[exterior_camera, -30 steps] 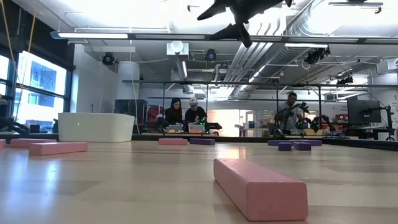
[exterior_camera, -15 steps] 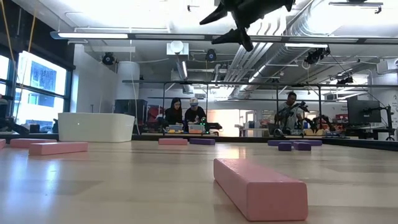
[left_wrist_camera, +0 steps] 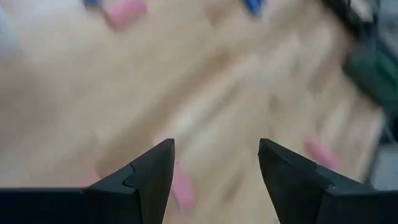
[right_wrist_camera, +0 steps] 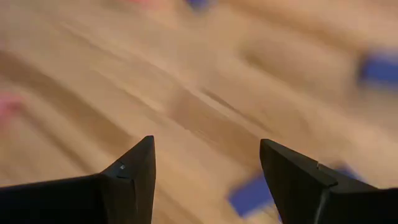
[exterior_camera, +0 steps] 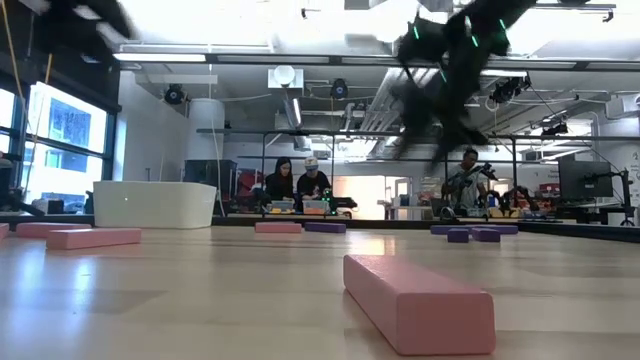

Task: Sort blocks
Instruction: Put the blue wooden block into the yellow bin

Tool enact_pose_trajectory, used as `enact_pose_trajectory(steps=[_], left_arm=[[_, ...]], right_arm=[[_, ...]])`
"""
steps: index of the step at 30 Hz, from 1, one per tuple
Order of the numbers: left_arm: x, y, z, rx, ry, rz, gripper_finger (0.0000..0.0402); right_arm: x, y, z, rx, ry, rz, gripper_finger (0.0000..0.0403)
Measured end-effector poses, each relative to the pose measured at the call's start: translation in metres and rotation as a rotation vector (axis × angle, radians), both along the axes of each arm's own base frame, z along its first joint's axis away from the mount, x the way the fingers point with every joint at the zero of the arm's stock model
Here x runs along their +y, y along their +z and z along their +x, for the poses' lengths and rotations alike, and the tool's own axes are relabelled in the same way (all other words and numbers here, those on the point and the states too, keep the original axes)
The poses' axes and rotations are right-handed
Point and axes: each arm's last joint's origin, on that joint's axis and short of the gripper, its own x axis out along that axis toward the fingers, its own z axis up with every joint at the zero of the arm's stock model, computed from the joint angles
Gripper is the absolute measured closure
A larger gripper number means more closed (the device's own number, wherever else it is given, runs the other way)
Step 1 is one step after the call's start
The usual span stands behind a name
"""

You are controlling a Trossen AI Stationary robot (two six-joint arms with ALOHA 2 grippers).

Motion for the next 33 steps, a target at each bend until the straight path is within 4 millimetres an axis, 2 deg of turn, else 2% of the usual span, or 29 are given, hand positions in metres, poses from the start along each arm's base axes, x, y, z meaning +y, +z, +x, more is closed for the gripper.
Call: enact_pose_trajectory(steps=[3, 6, 10, 16, 20, 26, 33], left_arm=[[0.017, 0.005, 0.011, -0.055, 0.058, 0.081, 0.0182], [0.027, 0.010, 0.023, -0.098, 0.058, 0.130, 0.0182], [0.035, 0.014, 0.036, -0.146, 0.039, 0.165, 0.0182], [0.039, 0.010, 0.049, -0.129, 0.006, 0.187, 0.0181], [0.040, 0.005, 0.057, -0.104, -0.015, 0.175, 0.0181], [0.037, -0.003, 0.066, -0.061, -0.069, 0.150, 0.0181], [0.036, -0.007, 0.070, -0.039, -0.093, 0.129, 0.0181]], right_arm=[[0.002, -0.037, -0.019, 0.081, -0.080, 0.107, 0.0181], [0.004, -0.051, -0.029, 0.124, -0.111, 0.151, 0.0181], [0.007, -0.055, -0.036, 0.223, -0.234, 0.089, 0.0181], [0.002, -0.056, -0.043, 0.292, -0.465, -0.010, 0.0181], [0.001, -0.063, -0.048, 0.300, -0.519, 0.018, 0.0181], [0.010, -0.083, -0.062, 0.333, -0.631, 0.087, 0.0181], [0.023, -0.089, -0.059, 0.294, -0.640, 0.089, 0.0181]])
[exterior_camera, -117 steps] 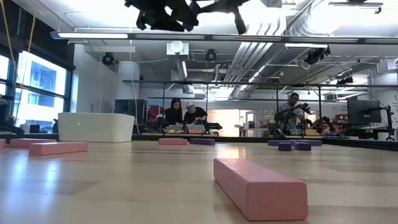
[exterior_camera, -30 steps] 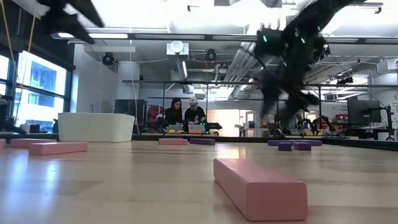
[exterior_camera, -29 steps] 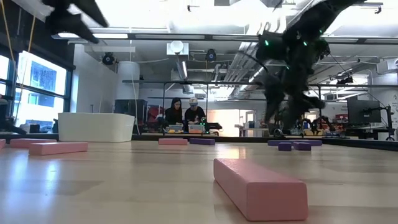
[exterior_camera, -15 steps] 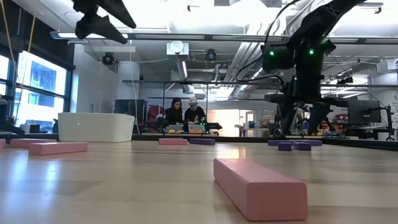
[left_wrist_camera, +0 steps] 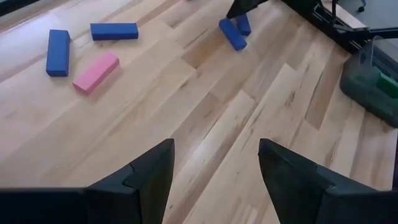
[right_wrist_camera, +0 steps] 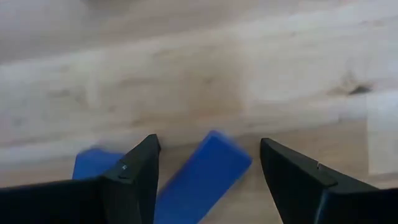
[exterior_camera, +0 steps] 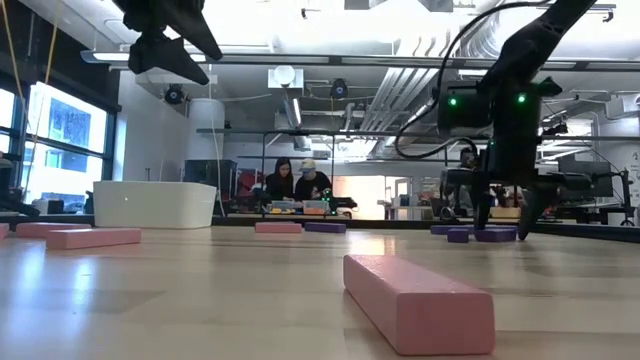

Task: Sort blocks
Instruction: Put the blue wooden block into the yellow bin

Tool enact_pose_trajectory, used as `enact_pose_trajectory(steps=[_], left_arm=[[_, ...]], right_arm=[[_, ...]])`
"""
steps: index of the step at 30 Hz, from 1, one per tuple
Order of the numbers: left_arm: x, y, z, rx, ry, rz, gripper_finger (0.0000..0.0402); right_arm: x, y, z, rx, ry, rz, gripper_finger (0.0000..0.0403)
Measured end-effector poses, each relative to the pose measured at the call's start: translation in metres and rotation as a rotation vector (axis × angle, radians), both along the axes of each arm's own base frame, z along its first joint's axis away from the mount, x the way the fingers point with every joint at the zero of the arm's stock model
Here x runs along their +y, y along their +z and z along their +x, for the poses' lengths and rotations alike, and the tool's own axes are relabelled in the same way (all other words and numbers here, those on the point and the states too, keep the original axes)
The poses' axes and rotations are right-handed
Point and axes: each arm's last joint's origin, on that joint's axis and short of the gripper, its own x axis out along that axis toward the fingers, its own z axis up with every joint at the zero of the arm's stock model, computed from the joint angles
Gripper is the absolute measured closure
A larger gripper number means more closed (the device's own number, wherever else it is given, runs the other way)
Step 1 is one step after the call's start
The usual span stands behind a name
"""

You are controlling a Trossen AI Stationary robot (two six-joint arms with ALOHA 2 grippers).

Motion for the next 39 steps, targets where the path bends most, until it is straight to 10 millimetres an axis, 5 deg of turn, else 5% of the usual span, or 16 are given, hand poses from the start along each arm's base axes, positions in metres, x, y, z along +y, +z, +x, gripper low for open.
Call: enact_pose_trajectory(steps=[9, 15, 27, 34, 39], left_arm=[[0.000, 0.000, 0.000, 0.003, -0.015, 0.009, 0.0181], [-0.001, 0.000, 0.000, 0.011, -0.047, 0.013, 0.0181], [-0.004, 0.015, 0.012, -0.182, -0.089, 0.001, 0.0181], [-0.004, 0.018, 0.014, -0.197, -0.167, 0.067, 0.0181], [-0.002, 0.015, 0.018, -0.148, -0.214, 0.203, 0.0181]], right_arm=[[0.025, 0.001, 0.006, -0.030, -0.023, 0.054, 0.0181], [0.024, 0.001, 0.006, -0.033, -0.029, 0.033, 0.0194], [0.015, -0.003, 0.008, 0.003, 0.052, -0.003, 0.0391], [0.019, 0.036, -0.009, 0.116, 0.207, -0.035, 0.0393], [0.021, 0.082, -0.003, -0.177, 0.395, -0.159, 0.0397]])
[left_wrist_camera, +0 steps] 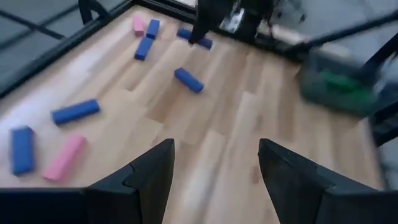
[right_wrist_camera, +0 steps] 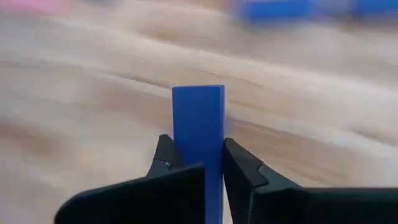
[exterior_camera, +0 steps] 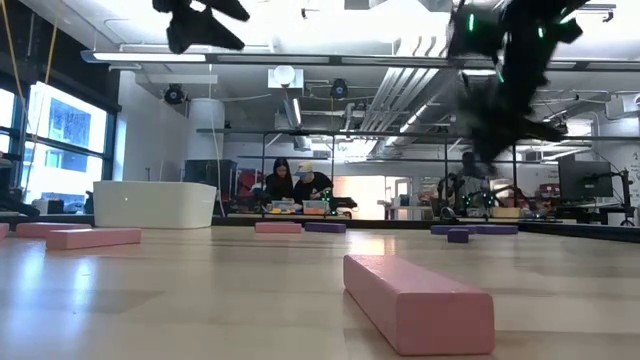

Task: Sort blocks
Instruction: Put the blue wooden block into the yellow bin

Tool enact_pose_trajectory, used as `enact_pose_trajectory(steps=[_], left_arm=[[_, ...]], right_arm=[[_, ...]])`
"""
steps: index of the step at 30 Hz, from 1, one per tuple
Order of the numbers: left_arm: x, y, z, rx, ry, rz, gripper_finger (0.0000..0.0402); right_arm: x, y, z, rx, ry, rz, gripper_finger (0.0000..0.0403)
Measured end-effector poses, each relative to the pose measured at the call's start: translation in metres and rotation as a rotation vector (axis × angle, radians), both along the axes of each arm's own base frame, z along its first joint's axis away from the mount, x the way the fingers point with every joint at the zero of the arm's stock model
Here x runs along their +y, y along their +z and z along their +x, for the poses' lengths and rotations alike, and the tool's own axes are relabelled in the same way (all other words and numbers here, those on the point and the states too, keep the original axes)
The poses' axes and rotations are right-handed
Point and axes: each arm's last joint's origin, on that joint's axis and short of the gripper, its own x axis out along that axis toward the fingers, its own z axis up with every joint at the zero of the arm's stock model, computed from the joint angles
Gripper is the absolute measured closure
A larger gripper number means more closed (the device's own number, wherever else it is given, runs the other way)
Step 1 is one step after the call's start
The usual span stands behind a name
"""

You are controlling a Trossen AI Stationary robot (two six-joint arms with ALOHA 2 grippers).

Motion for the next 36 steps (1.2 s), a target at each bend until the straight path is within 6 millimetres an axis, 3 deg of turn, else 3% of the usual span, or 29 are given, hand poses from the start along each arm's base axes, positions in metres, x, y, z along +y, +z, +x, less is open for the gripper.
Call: enact_pose_trajectory(steps=[4, 8, 13, 17, 22, 31, 36], left_arm=[[0.005, -0.009, 0.013, 0.061, -0.073, 0.172, 0.0181], [0.004, -0.019, 0.037, 0.077, -0.202, 0.410, 0.0181], [0.000, -0.031, 0.067, 0.049, -0.346, 0.729, 0.0181], [-0.001, -0.037, 0.083, 0.024, -0.345, 0.863, 0.0181], [-0.004, -0.044, 0.095, -0.049, -0.372, 0.866, 0.0181], [-0.007, -0.063, 0.109, -0.159, -0.545, 0.637, 0.0181], [-0.007, -0.067, 0.118, -0.231, -0.527, 0.609, 0.0181]], right_arm=[[0.003, 0.038, 0.021, -0.443, 0.187, -0.013, 0.0399], [0.008, 0.057, 0.040, -0.723, 0.318, 0.051, 0.0400], [0.021, 0.055, 0.064, -0.859, 0.469, 0.153, 0.0400], [0.031, 0.043, 0.077, -0.854, 0.522, 0.256, 0.0400], [0.041, 0.034, 0.085, -0.845, 0.597, 0.342, 0.0400], [0.047, 0.033, 0.086, -0.845, 0.687, 0.430, 0.0400], [0.049, 0.029, 0.088, -0.830, 0.721, 0.478, 0.0400]])
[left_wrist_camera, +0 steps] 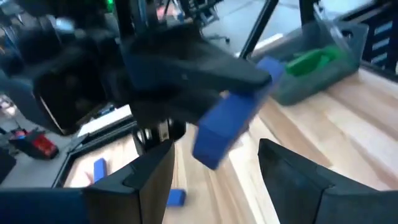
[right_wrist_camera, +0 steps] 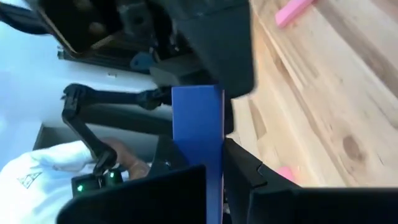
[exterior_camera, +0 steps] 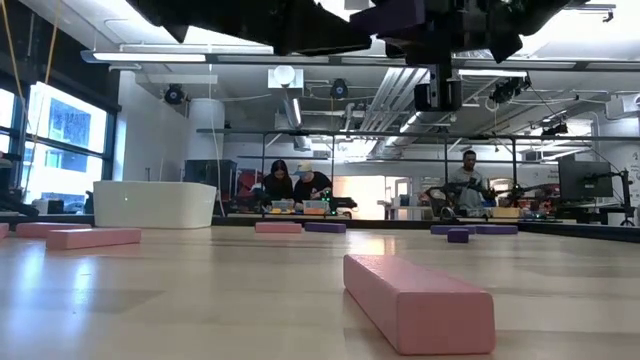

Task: Sort blocks
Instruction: Put the blue wooden block into the yellow bin

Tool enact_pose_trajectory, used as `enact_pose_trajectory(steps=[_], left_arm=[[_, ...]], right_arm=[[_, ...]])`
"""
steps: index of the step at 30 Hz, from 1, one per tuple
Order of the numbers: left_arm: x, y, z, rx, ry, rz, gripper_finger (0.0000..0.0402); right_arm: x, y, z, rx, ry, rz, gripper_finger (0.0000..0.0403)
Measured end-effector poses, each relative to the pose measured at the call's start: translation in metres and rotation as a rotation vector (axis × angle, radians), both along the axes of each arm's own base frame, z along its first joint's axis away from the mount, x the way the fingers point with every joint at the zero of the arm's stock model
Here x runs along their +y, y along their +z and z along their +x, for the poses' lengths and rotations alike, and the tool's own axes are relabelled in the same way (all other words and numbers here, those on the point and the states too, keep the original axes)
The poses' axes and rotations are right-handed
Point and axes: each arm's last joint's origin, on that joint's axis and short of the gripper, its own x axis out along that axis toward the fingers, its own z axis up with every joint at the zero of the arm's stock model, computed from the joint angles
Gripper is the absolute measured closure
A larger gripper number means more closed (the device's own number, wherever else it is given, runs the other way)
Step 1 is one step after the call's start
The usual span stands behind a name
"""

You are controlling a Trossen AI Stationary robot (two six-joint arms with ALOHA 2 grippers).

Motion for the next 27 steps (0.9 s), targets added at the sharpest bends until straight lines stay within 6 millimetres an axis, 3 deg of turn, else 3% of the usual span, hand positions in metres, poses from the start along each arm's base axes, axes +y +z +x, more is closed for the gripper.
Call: enact_pose_trajectory(steps=[11, 21, 27], left_arm=[[-0.016, 0.000, 0.003, -0.050, -0.162, -0.091, 0.0186], [-0.016, -0.006, 0.006, -0.026, -0.196, -0.168, 0.0272], [-0.017, -0.012, 0.011, -0.039, -0.193, -0.193, 0.0284]], right_arm=[[0.002, -0.011, 0.007, 0.024, 0.062, 0.024, 0.0400], [0.003, -0.011, 0.007, 0.022, 0.094, 0.038, 0.0400], [0.003, -0.009, 0.007, -0.006, 0.097, 0.034, 0.0401]])
